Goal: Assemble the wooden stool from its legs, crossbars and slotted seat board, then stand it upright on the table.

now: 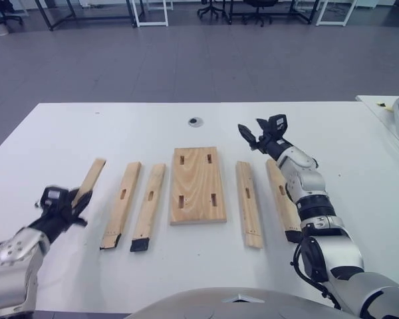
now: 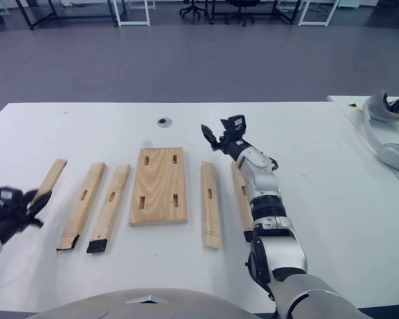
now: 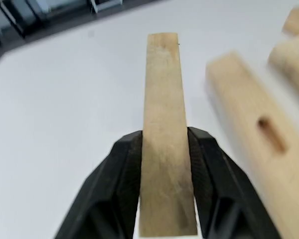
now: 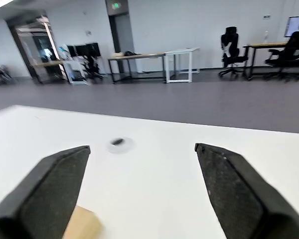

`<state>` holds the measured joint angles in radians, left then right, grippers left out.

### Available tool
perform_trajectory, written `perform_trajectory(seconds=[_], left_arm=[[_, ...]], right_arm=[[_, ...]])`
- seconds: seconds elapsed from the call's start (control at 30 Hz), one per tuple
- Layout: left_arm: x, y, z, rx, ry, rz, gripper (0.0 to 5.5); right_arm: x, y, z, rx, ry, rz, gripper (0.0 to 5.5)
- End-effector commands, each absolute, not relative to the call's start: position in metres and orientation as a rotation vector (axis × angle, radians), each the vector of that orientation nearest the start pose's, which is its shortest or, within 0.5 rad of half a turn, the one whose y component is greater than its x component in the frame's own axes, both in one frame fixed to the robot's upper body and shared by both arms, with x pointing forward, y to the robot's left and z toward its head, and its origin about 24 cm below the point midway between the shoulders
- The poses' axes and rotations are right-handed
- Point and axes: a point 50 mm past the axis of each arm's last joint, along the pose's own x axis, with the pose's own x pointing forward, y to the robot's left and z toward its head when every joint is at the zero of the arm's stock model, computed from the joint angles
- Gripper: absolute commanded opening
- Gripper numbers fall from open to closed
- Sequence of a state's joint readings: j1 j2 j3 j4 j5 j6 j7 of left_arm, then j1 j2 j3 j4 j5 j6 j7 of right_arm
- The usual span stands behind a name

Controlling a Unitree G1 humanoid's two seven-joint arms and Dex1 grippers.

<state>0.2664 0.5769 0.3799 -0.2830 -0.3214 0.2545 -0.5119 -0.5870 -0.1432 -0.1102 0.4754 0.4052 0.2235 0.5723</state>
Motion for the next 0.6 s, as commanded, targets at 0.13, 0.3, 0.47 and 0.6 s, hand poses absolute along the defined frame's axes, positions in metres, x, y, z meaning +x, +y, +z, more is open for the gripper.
perform_trajectory(seconds=[0.13,0.3,0.47,0.6], left_arm=[[0.243,0.188,0.175,0.34,-0.262,-0.488,1.29],[0.247,0.165,0.186,0.36,-0.314,-0.581,1.29],[0.248,0.157,0.181,0.407,-0.294,-0.609,1.29],[0.25,0.159,0.179,0.416,-0.294,-0.589,1.29]], right_arm=[[0.328,-0.063,0.181,0.785,0.018,1.042,3.94],[0.311,-0.045,0.195,0.951,0.049,1.116,3.94],[0.311,-0.042,0.203,1.035,0.076,1.096,3.94],[0.315,-0.043,0.204,1.059,0.092,1.038,3.23]])
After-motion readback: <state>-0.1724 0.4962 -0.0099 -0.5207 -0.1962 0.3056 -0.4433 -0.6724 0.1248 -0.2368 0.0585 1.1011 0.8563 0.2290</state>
